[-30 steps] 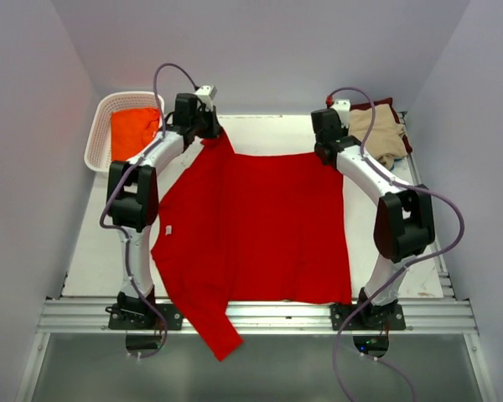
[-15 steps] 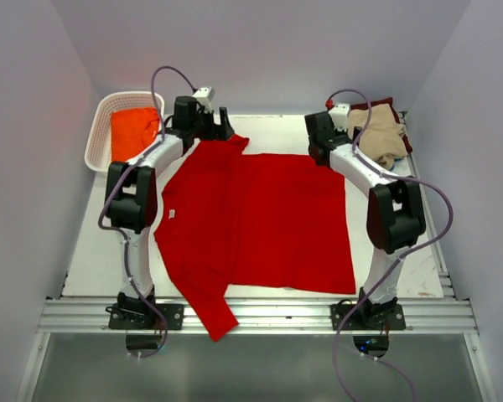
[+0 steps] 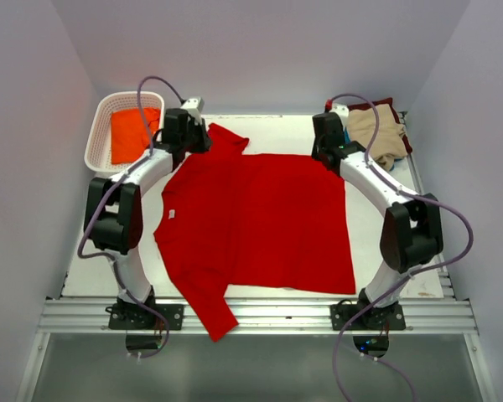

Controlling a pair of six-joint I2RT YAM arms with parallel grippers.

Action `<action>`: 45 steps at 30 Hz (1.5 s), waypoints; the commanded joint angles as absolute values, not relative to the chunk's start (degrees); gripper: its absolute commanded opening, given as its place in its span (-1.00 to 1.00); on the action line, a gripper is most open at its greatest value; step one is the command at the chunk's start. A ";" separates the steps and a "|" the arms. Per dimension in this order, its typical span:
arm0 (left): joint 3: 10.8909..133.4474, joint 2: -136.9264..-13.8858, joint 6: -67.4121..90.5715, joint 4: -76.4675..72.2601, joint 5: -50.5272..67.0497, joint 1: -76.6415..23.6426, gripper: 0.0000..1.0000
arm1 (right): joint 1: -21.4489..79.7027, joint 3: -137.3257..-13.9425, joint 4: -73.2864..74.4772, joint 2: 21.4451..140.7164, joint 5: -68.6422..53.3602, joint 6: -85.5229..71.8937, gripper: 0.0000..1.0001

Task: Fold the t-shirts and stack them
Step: Flatten the tshirt out

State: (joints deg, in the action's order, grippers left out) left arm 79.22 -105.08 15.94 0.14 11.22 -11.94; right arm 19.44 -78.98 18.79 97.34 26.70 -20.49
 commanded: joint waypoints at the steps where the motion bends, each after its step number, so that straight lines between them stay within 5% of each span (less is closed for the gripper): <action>1: 78.04 -110.64 16.96 4.30 12.91 -11.34 -1.00 | 19.60 -81.56 25.04 102.11 20.04 -26.35 -1.00; 29: 78.22 -120.23 22.94 8.09 1.59 -8.00 -1.00 | 19.07 -97.29 35.95 124.19 31.29 -28.30 -1.00; 45: 88.15 -128.85 23.82 9.76 6.94 -5.01 -1.00 | 14.15 -112.58 39.20 136.74 27.34 -24.35 -1.00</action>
